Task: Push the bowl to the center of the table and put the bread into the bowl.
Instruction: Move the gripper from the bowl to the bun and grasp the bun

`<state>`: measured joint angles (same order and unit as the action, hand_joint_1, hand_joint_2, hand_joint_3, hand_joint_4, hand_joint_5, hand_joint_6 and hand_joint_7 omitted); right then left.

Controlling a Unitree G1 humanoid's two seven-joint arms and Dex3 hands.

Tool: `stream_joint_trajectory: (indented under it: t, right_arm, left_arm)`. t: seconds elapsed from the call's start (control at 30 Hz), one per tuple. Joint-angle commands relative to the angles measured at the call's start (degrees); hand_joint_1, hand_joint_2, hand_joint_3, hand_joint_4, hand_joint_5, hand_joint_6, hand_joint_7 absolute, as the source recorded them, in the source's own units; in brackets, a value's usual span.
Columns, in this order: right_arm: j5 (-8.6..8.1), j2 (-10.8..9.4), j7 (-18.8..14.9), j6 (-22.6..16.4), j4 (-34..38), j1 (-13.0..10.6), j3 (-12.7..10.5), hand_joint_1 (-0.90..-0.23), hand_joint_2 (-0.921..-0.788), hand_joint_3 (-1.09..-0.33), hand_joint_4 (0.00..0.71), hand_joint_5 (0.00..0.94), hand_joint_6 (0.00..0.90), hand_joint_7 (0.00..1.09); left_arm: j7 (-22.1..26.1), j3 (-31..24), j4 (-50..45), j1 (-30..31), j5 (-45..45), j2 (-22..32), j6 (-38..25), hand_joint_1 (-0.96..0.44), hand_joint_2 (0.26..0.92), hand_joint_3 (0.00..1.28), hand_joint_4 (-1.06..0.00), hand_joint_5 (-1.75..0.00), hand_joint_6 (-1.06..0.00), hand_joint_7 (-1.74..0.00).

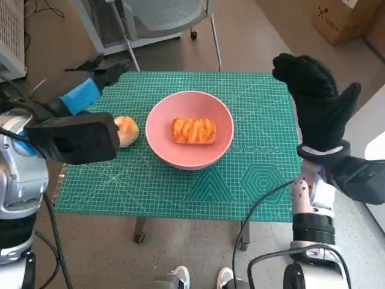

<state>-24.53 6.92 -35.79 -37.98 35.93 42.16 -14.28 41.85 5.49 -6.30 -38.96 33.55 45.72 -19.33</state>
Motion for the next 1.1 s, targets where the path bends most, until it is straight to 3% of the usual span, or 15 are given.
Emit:
stream_joint_trajectory:
  t: [0.03,0.53,1.1]
  right_arm:
    - [-0.02,0.1,-0.6,0.4,1.5,0.4,0.0,-0.635,-0.921,-0.553,0.259,0.000,0.412,0.00]
    - [-0.29,0.6,-2.9,-0.2,3.7,1.8,-0.4,-0.627,-0.921,-0.572,0.250,0.000,0.396,0.00]
    - [-0.74,1.7,-4.6,-0.5,5.2,2.3,-1.5,-0.633,-0.921,-0.596,0.253,0.001,0.387,0.00]
  left_arm:
    - [2.6,0.5,-0.5,0.9,0.0,2.0,-1.9,-0.23,0.707,0.00,0.00,0.00,-0.14,0.00]
    - [4.0,5.2,5.4,-0.3,1.3,1.6,-2.6,-0.11,0.681,0.00,0.00,0.00,-0.11,0.00]
    - [-2.0,10.6,19.7,-5.3,4.4,-2.5,-0.8,-0.14,0.687,0.00,0.00,0.00,-0.12,0.00]
